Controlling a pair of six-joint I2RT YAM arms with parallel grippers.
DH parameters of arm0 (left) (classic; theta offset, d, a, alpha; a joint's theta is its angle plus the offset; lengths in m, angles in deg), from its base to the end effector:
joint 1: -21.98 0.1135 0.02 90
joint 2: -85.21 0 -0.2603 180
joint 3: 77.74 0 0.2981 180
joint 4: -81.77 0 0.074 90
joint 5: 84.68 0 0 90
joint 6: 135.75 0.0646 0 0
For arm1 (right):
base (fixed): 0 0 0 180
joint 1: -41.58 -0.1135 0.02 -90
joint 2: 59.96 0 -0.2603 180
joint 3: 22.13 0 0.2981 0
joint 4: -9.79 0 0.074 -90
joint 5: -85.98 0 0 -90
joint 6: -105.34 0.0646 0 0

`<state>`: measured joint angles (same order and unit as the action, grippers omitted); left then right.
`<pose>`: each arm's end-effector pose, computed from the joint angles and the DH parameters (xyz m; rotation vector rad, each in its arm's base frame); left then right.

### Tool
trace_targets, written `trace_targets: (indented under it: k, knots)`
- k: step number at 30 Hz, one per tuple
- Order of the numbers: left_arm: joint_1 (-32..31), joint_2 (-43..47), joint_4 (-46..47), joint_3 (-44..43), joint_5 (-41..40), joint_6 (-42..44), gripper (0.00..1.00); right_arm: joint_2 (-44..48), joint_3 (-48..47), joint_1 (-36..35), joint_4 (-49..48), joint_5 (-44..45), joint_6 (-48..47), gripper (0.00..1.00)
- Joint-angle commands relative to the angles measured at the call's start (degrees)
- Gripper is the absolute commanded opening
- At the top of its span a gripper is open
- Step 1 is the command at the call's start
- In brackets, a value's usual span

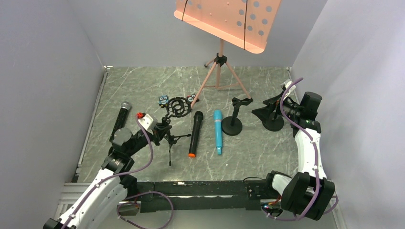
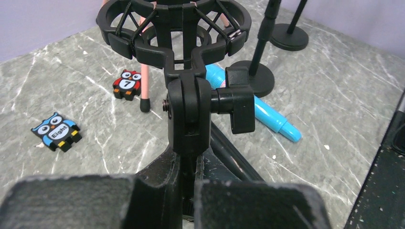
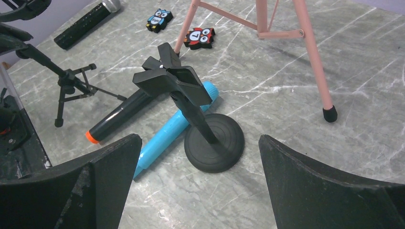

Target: Attach the microphones to the stand

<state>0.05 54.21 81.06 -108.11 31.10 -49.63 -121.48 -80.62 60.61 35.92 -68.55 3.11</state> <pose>0.2002 -0.1109 0.2412 0.6035 1.5221 -0.7051 0.2860 -0.0370 0.2769 -0.5394 1.7711 0.7808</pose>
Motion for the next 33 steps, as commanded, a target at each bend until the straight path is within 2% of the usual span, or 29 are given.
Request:
trace_targets:
  k: [1, 11, 13, 19, 24, 30, 33]
  knots:
    - [-1.34, 1.08, 8.4, 0.19, -7.39, 0.63, 0.0, -0.04, -1.03, -0.28, -1.92, -1.3, -0.69, 1.0]
    - [-2.44, -1.73, 10.53, 2.13, -10.76, 1.46, 0.0, 0.08, -1.47, -0.64, -0.96, -1.38, -1.39, 1.0]
    - [-2.86, -2.05, 9.58, 2.15, -11.58, 1.05, 0.05, 0.05, -1.47, -0.66, -0.85, -1.48, -1.39, 1.0]
    - [-3.97, -0.41, 7.15, 3.11, -14.73, -1.63, 0.34, 0.15, -1.56, -0.6, -0.74, -1.5, -1.48, 1.0]
    - [-4.24, 3.26, 1.56, 2.31, -16.91, -4.56, 0.57, 0.12, -1.64, -0.64, -0.48, -1.39, -1.66, 1.0]
    - [-4.25, 8.06, -12.39, -4.59, -16.58, -6.44, 0.76, 0.15, -1.73, -0.62, -0.47, -1.3, -1.7, 1.0]
    - [-4.2, 9.16, -19.8, -8.27, -13.59, -5.89, 0.81, 0.08, -1.81, -0.63, -0.32, -1.25, -1.74, 1.0]
